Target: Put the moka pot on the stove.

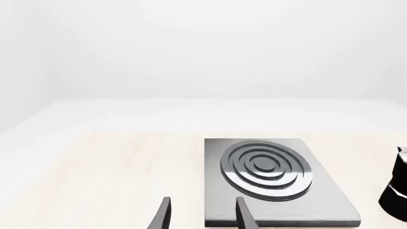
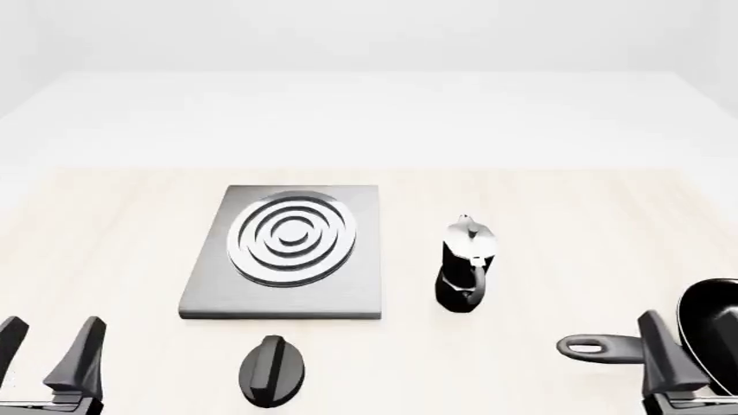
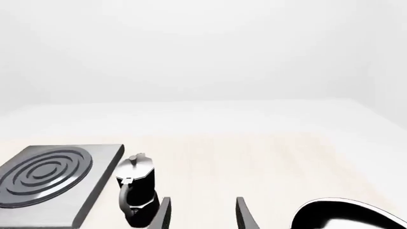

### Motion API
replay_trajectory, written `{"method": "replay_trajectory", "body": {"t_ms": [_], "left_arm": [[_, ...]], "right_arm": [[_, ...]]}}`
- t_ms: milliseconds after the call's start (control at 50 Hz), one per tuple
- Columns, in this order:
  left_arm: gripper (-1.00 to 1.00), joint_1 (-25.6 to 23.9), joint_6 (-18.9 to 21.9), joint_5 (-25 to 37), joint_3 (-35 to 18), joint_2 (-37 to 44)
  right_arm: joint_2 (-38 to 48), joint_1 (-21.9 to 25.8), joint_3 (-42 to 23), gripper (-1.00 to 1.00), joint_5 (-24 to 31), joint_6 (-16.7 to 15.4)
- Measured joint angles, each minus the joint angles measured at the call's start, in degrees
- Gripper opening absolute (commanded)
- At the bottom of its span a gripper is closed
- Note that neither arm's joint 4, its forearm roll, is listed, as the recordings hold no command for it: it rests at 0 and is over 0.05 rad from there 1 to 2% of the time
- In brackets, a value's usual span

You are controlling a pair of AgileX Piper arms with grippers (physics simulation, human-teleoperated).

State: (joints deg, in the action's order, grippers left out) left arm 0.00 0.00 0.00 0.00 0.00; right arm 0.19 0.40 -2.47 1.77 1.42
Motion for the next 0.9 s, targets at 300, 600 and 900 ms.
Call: {"method": "replay_trajectory", "body": {"t_ms": [300, 600, 900], "left_arm": [[1.0, 0.0, 0.0, 0.0, 0.0, 0.0], [1.0, 0.0, 0.0, 0.0, 0.0, 0.0], [1.0, 0.0, 0.0, 0.0, 0.0, 0.0]], "right_arm": [[2.93, 5.05, -5.44, 1.0, 3.98, -0.01], [11.86, 9.24, -5.52, 1.0, -0.56, -2.38], [22.33, 11.77, -3.71, 1.0, -9.09, -3.06]]}}
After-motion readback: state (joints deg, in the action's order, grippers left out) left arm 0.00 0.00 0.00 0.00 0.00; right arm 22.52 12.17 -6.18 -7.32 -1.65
